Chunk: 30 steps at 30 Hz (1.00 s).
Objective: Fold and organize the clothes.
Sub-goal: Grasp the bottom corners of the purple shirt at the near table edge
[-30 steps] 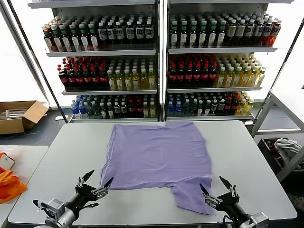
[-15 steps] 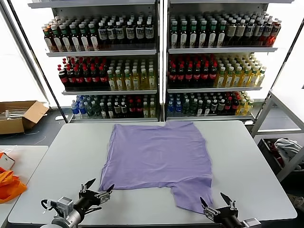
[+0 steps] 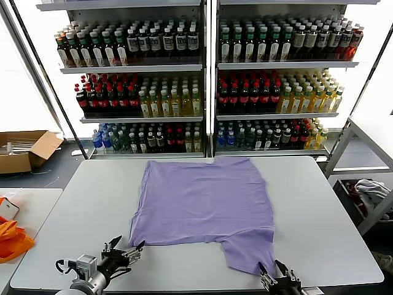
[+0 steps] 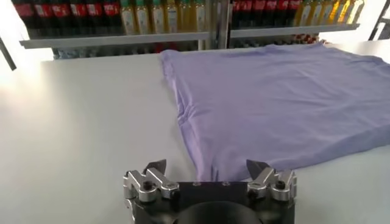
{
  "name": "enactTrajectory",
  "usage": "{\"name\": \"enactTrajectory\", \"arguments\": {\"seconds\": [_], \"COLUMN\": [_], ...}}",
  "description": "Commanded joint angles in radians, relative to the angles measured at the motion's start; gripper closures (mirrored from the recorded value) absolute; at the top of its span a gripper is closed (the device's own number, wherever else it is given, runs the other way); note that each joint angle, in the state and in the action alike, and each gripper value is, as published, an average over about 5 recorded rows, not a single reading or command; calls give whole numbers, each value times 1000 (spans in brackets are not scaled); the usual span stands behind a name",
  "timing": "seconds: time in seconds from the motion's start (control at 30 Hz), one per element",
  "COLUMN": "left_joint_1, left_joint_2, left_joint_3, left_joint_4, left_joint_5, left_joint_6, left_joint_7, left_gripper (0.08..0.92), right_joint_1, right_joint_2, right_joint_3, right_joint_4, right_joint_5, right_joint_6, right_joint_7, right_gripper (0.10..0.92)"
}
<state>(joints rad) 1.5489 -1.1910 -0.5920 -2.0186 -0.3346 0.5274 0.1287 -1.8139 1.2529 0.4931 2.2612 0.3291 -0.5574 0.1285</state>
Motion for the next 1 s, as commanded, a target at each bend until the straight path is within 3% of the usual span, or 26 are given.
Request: {"name": "enactTrajectory", "arguments": {"seconds": [0.03, 0.27, 0.6, 1.0], "left_joint_1": [-1, 26, 48, 211], "left_joint_2": [-12, -11, -15, 1], "left_joint_3": [9, 17, 1, -71], "left_joint_4": [28, -5, -65, -261], "left_joint_5": [-4, 0, -8, -22], "left_joint_6": [-19, -43, -140, -105], "left_joint_7": [3, -1, -59, -83], "left_gripper": [397, 605, 878, 912], "right_joint_1": [-5, -7, -72, -284], "right_joint_2": [3, 5, -10, -17], "right_joint_3": [-33, -31, 26, 156], "right_joint_4": [4, 11, 20, 135], "right_joint_5": [5, 13, 0, 65], "right_joint_6": [-20, 9, 302, 400], "right_joint_7": [27, 6, -159, -274], "right_gripper": [734, 910, 918, 918]}}
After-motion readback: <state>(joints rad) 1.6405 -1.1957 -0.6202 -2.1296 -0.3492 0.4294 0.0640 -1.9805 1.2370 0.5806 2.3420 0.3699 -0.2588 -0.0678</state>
